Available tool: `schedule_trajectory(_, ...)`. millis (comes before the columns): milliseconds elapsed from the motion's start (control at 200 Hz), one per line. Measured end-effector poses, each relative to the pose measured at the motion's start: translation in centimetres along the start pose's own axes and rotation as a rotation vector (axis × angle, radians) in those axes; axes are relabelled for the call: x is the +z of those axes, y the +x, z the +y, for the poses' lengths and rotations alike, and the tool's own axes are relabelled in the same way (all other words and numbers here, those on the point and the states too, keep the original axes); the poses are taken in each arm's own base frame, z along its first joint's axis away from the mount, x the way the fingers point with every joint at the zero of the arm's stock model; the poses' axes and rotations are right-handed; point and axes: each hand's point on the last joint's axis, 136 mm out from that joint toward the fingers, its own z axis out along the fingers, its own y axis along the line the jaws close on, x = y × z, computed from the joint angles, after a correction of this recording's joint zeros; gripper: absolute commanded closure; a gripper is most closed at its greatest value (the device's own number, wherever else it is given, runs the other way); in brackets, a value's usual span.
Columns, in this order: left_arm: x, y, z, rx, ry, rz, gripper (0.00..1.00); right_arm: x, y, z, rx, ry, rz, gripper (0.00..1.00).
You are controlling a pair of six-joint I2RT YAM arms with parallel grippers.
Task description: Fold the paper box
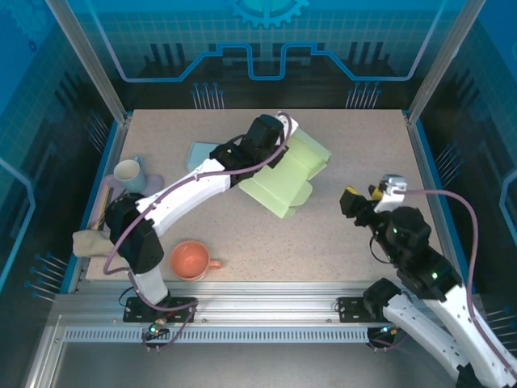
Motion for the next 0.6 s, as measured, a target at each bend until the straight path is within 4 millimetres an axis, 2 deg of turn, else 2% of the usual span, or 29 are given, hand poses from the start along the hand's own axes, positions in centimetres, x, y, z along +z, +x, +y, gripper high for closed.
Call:
schedule_trajectory(65,-1.7,-0.1,-2.1,0.168,0.012,0.027,1.00,-0.7,0.6,-0.5,0.011,-0.007,-0.022,0.23)
schedule_trajectory(110,-2.1,0.4,-3.7,0.280,0.017,0.068,1.00,-1.0,1.1,-0.7,0.011,-0.014,-0.022,0.23)
schedule_trajectory(175,-1.9,1.7,-5.8,0.432,0.029,0.151,1.00,-1.4,1.2,-0.8,0.012,-0.020,-0.024,0.23)
schedule_trajectory(230,-1.0,3.3,-7.0,0.540,0.031,0.236,1.00,-1.6,1.1,-0.8,0.015,-0.025,-0.029,0.22)
schedule_trajectory(425,2.5,9.3,-8.1,0.835,0.020,0.521,1.00,-2.0,1.1,-0.9,0.018,-0.031,-0.036,0.22)
schedule_trajectory(600,4.6,12.1,-9.0,0.973,0.028,0.632,1.00,-2.1,1.1,-1.0,0.018,-0.027,-0.037,0.22)
